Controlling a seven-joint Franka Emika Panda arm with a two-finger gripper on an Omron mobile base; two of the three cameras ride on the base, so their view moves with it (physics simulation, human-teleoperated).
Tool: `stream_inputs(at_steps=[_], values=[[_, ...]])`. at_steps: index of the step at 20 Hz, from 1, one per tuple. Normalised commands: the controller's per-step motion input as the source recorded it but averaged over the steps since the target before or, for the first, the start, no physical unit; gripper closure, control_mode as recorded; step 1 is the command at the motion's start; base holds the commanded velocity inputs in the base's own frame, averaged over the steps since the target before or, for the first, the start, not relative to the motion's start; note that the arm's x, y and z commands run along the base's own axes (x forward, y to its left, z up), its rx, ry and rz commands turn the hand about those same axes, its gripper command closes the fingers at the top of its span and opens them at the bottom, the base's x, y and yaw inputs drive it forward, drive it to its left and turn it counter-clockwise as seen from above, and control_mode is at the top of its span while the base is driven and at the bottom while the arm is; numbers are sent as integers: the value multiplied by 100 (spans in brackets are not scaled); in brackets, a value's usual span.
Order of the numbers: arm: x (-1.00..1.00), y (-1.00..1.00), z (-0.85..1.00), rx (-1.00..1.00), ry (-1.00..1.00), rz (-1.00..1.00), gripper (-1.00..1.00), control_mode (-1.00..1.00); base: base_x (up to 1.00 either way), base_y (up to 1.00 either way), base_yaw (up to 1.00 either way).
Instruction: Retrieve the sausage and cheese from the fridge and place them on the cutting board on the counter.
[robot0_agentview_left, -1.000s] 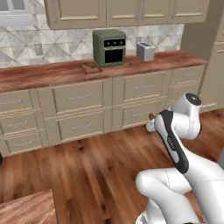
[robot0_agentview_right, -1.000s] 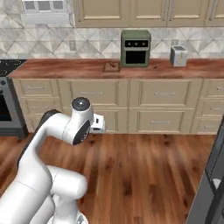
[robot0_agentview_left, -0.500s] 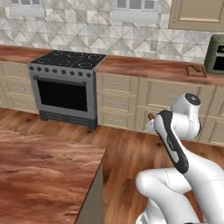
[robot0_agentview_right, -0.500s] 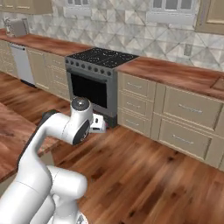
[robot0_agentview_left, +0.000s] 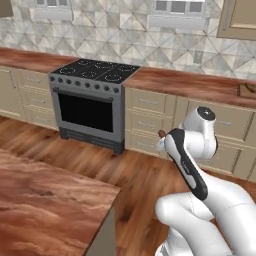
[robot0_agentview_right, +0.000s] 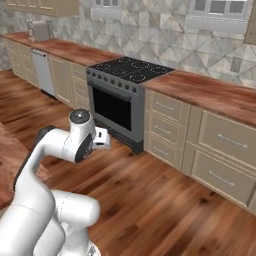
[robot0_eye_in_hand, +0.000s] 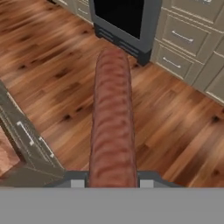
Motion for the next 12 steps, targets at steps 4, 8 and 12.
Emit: stream_inputs(at_steps=[4, 8, 12], values=[[0, 0, 0, 0, 0, 0, 100, 100, 74, -36, 0], [0, 0, 0, 0, 0, 0, 100, 100, 72, -35, 0], [0, 0, 0, 0, 0, 0, 100, 100, 63, -33, -6]])
